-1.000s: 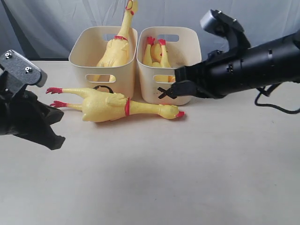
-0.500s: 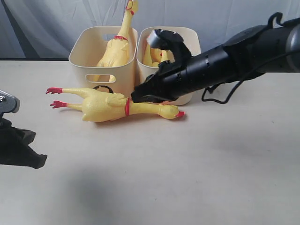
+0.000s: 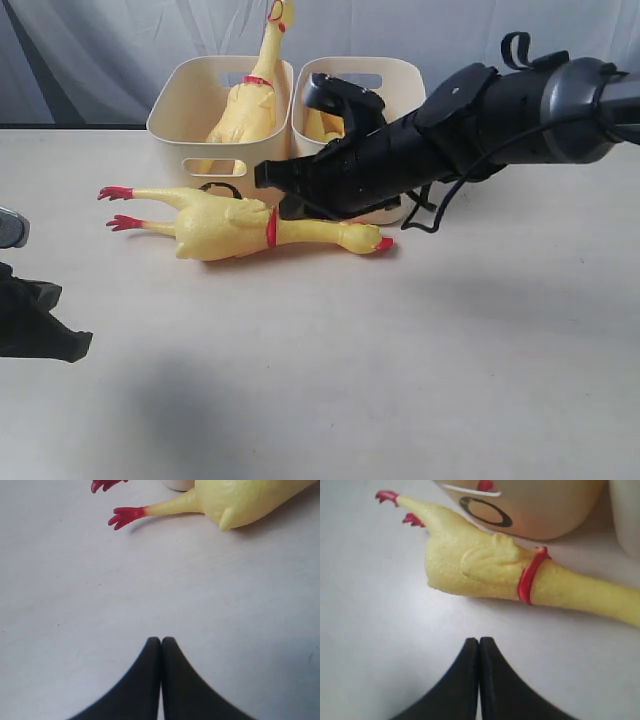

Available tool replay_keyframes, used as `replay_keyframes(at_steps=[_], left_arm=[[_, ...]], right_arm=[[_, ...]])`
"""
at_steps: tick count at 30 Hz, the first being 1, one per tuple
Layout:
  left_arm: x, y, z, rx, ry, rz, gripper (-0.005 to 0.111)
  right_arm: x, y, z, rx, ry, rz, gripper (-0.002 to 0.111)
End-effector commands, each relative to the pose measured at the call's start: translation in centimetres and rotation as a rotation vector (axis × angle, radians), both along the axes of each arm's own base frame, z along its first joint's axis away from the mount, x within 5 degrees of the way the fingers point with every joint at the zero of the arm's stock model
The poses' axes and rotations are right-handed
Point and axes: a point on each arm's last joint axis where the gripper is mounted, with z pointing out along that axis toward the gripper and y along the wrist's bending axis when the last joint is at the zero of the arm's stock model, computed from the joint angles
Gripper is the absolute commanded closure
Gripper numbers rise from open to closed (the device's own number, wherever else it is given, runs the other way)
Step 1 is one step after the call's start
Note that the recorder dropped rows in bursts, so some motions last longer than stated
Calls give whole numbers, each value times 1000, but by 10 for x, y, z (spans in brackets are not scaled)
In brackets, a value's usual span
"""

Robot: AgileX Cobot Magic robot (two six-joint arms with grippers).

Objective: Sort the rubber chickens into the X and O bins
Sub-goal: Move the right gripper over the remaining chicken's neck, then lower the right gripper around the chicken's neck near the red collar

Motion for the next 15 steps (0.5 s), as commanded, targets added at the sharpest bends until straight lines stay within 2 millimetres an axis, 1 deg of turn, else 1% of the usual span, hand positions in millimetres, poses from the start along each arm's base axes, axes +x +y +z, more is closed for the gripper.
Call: replay_keyframes(at_steps=[1, 6, 10, 13, 15], left_arm=[[0, 2, 1, -8, -10, 23, 107], [0, 2, 1, -8, -10, 23, 107], [0, 2, 1, -12, -8, 27, 107], [-1, 2, 1, -23, -6, 38, 107], [-1, 2, 1, -31, -4, 45, 107]], right_arm=[[6, 4, -8, 126, 172, -199, 109], [13, 8, -24, 254, 329, -388, 109], [15, 8, -41, 327, 458, -540, 109], [13, 4, -55, 369, 546, -675, 109], [11, 0, -61, 404, 594, -763, 109]])
